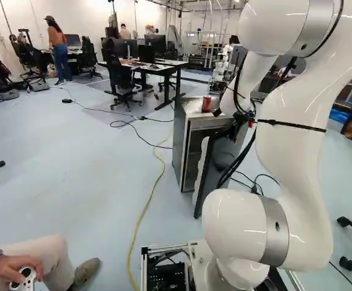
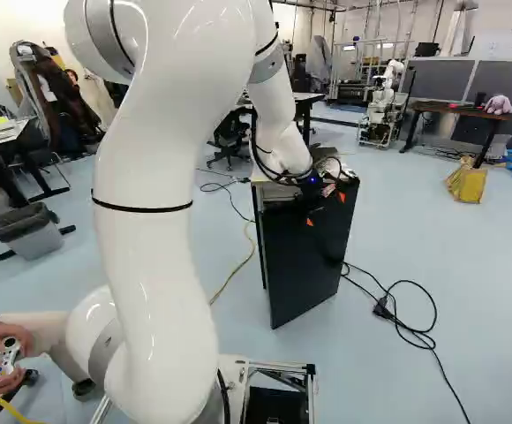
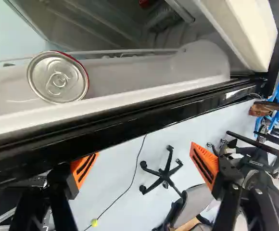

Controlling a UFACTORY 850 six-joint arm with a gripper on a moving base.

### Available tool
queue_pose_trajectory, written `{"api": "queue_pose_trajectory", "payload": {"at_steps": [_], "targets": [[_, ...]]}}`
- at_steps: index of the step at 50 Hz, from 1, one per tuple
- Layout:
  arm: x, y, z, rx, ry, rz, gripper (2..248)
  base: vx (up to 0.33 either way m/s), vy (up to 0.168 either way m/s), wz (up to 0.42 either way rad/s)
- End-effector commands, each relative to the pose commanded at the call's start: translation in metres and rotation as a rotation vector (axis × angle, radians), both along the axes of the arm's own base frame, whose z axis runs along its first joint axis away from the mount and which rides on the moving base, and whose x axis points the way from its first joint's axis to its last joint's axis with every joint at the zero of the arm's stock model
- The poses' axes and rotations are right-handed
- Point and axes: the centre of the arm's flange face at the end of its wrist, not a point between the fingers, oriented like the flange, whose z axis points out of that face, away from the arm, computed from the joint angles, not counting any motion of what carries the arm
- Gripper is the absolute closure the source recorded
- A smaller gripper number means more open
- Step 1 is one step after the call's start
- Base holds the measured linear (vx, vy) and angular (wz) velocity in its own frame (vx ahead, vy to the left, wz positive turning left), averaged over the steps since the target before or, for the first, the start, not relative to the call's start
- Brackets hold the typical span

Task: Grab a drink from the fridge

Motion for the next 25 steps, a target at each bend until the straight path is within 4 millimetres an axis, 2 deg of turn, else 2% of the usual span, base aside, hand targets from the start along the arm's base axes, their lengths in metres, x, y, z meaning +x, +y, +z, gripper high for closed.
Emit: {"api": "queue_pose_trajectory", "payload": {"at_steps": [25], "targets": [[0.017,0.012,0.000,-0.003,-0.008,0.030,3,0.000,0.000,0.000]]}}
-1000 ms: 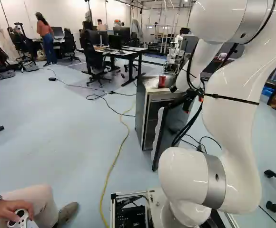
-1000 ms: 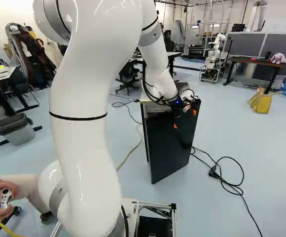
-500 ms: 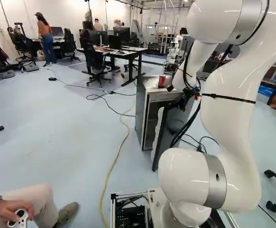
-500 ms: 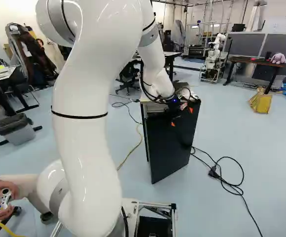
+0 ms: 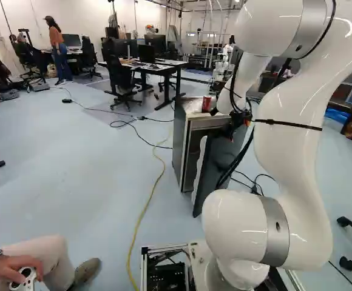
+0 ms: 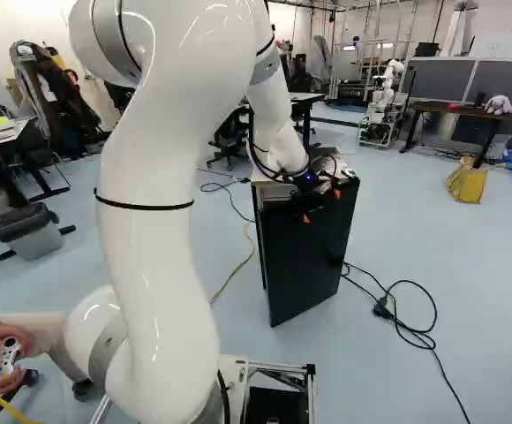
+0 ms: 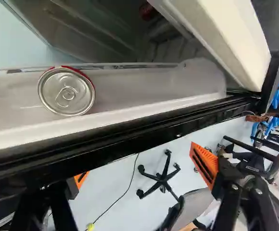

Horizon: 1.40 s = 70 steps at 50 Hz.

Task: Grab a drink from the fridge

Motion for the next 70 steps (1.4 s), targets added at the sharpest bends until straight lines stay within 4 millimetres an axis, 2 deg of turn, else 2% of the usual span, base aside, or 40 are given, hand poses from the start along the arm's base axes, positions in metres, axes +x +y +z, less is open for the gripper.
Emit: {"api": "queue_pose_trajectory", "payload": {"at_steps": [70], "targets": [[0.040,0.031,-0.003,0.035,-0.035,0.010,3,0.000,0.000,0.000]]}}
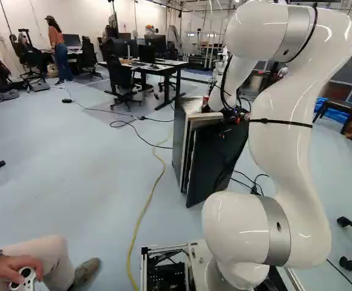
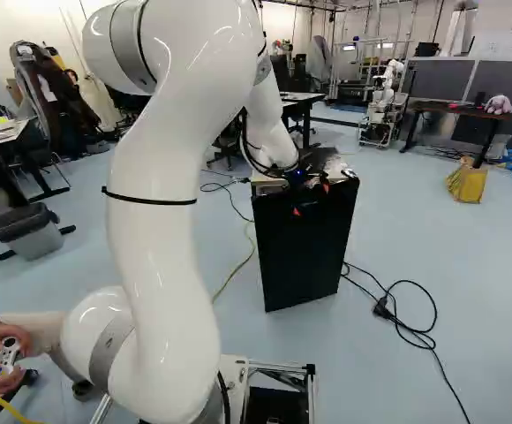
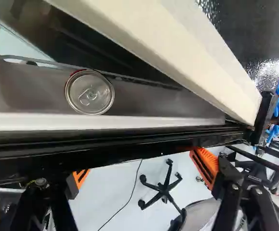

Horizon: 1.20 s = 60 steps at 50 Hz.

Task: Grab a drink from the fridge

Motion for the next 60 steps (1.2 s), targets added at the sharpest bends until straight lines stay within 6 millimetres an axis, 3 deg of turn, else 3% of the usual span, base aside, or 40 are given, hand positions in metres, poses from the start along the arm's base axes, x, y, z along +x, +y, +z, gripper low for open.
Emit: {"api": "queue_pose_trajectory", "payload": {"at_steps": [60], "targets": [[-0.0003,0.0065,-0.0025,0.091,-0.026,-0.115,3,0.000,0.000,0.000]]}}
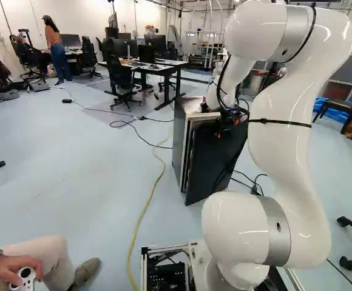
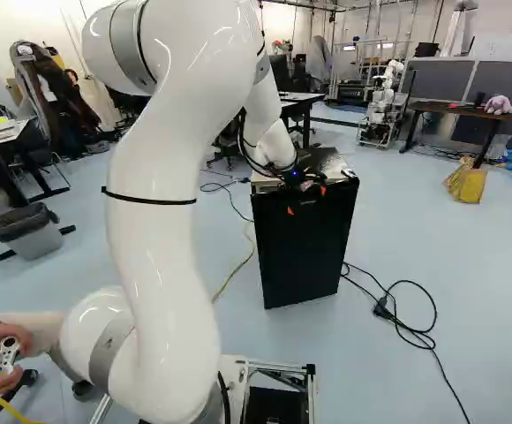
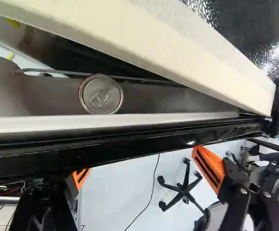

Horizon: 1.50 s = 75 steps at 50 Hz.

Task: Grab a drink from the fridge

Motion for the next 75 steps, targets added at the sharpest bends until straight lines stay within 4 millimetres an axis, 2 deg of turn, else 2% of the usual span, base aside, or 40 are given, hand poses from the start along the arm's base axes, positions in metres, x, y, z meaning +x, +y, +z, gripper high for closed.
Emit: {"api": "queue_pose_trajectory", "payload": {"at_steps": [22,75], "targets": [[-0.004,0.001,0.016,-0.006,-0.022,-0.001,3,0.000,0.000,0.000],[-0.026,0.006,0.017,0.036,-0.019,-0.056,3,0.000,0.000,0.000]]}}
